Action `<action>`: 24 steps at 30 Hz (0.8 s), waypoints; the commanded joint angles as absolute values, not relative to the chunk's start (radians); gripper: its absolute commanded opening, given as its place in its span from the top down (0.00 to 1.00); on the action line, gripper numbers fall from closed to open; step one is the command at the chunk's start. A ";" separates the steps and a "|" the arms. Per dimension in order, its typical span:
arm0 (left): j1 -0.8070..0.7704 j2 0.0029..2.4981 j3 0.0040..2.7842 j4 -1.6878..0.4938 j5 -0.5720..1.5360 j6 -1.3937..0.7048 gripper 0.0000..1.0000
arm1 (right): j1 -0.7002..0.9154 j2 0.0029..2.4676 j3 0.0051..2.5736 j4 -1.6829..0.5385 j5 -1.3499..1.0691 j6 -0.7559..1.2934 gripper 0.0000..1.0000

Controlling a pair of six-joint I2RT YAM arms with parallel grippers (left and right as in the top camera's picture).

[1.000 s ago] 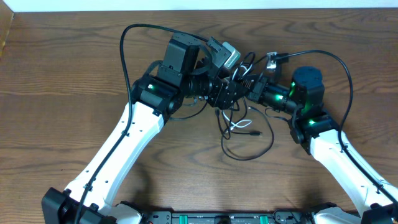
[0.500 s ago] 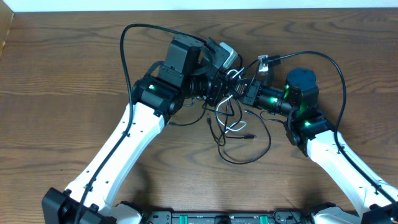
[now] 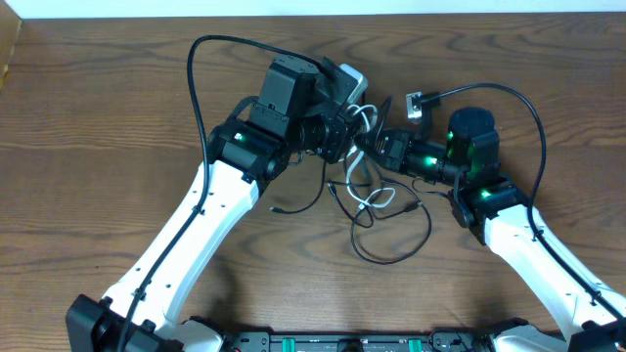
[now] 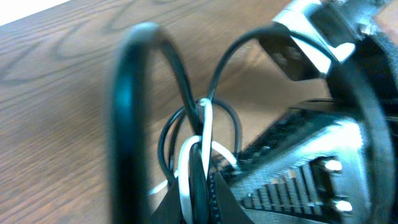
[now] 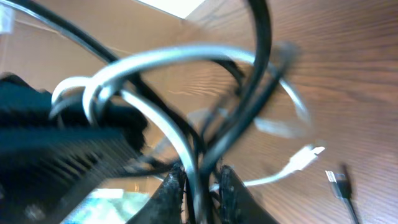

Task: Untangle cables

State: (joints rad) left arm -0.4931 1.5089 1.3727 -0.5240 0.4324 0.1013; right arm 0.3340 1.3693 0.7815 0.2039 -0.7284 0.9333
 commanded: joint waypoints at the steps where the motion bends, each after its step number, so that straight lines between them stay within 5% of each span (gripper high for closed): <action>1: -0.488 1.504 1.392 -0.521 0.361 0.089 0.92 | 0.326 1.350 0.788 0.114 -0.684 0.834 0.77; 16: -0.488 1.504 1.392 -0.517 0.353 0.089 0.92 | 0.326 1.350 0.788 -0.096 -0.558 0.723 0.70; 24: -0.488 1.501 1.392 -0.500 0.350 0.089 0.92 | 0.326 1.350 0.788 -0.234 -0.530 0.632 0.57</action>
State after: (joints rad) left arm -0.4919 1.5093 1.3727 -0.5144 0.3599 0.1013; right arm 0.3294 1.3670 0.7841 -0.2142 -0.5426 0.7078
